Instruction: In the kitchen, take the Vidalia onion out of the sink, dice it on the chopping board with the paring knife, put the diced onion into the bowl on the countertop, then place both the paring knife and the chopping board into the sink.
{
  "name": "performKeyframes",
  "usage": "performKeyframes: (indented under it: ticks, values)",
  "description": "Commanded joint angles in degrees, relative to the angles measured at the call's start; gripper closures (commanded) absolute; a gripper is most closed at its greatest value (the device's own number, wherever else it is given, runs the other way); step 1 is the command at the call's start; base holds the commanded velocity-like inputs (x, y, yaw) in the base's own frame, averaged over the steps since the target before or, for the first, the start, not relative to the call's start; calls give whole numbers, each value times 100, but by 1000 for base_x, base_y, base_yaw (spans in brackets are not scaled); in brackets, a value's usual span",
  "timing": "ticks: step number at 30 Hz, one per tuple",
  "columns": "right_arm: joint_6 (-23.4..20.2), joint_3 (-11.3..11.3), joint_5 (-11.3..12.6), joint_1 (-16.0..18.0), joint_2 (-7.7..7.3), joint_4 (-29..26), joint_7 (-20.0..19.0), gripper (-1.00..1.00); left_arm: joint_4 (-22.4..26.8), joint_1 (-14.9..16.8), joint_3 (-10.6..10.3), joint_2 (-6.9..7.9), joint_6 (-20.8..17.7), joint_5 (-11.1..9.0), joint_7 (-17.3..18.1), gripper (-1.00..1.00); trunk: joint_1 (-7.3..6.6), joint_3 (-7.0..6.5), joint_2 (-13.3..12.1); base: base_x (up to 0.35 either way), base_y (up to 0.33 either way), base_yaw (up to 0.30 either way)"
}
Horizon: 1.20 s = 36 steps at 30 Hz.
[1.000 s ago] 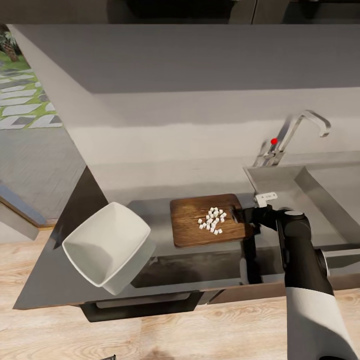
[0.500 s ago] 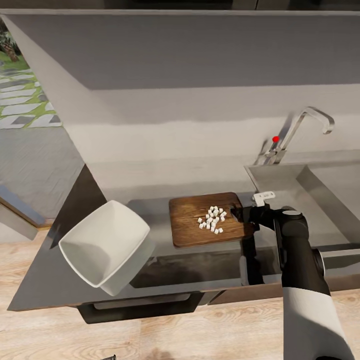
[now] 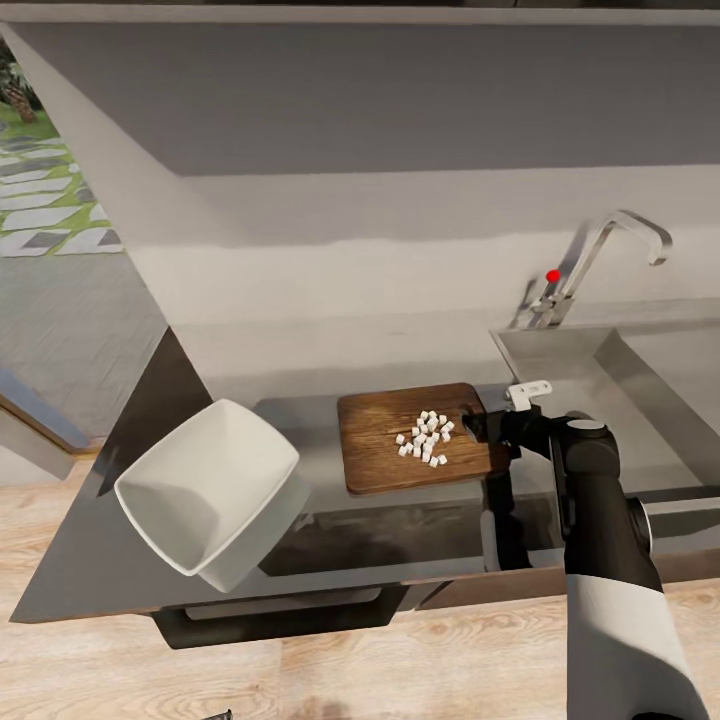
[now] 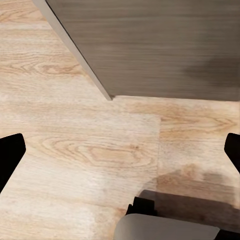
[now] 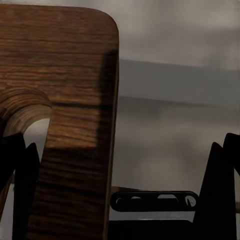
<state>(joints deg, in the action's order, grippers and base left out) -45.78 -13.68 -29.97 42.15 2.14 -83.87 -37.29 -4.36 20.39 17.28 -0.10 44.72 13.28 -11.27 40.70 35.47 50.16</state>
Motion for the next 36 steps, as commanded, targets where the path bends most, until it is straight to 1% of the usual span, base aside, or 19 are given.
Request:
performKeyframes:
  ticks: [1,36]
  values:
    - [-27,-12,-71,4,6,205,-59,100,-21,9,28,2,28,61,-42,-100,2,5,4,0,0,0]
    - [-80,-13,-88,4,-3,108,-68,100,-21,9,27,-6,28,61,-41,-100,2,5,4,0,0,0]
